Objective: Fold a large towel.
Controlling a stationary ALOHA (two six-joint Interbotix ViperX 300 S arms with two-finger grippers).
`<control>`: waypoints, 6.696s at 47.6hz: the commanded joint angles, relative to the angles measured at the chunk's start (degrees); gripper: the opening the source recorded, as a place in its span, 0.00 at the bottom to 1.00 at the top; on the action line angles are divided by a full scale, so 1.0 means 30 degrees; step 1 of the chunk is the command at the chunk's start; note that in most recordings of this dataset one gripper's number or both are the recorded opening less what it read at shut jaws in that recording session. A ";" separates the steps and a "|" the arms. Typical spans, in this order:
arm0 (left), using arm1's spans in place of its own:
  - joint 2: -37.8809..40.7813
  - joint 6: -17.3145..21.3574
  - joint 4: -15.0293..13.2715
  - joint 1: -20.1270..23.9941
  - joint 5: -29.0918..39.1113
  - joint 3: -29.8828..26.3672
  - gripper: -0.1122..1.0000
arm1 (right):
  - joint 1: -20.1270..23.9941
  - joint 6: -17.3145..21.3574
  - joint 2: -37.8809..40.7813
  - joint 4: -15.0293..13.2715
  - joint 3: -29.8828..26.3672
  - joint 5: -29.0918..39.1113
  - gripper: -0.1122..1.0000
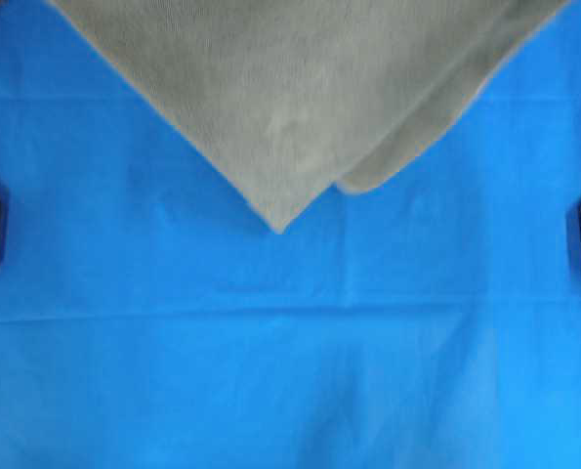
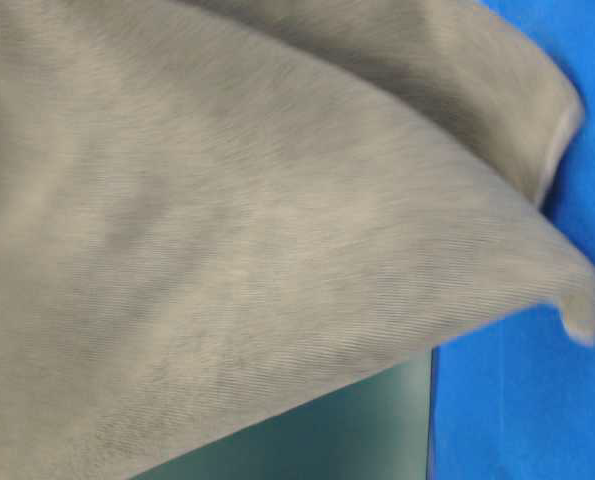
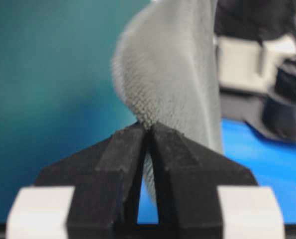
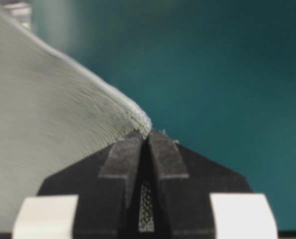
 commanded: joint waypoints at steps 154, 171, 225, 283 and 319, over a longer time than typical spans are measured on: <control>0.9990 -0.8027 -0.0117 -0.6563 -0.1143 0.7383 0.13 | 0.8643 0.4541 0.3135 0.7910 0.8936 0.4600 0.13; 1.2510 -0.7881 -0.0117 -0.7705 -0.2402 0.7998 0.13 | 1.3125 0.7734 0.6475 0.7910 0.9727 0.0762 0.13; 0.5625 -0.8320 -0.0088 -1.0869 -0.1348 1.0664 0.68 | 1.5850 0.8086 0.7617 0.7090 0.9170 0.0937 0.67; 1.7871 0.3281 -0.0029 0.1582 -0.4189 0.4717 0.66 | 0.2197 0.8057 1.4473 -0.3545 0.8057 -0.1113 0.66; 1.2451 0.1904 -0.0088 -0.1201 0.6270 0.1318 0.13 | 0.5625 0.8086 0.5625 -0.2725 0.6299 0.4951 0.13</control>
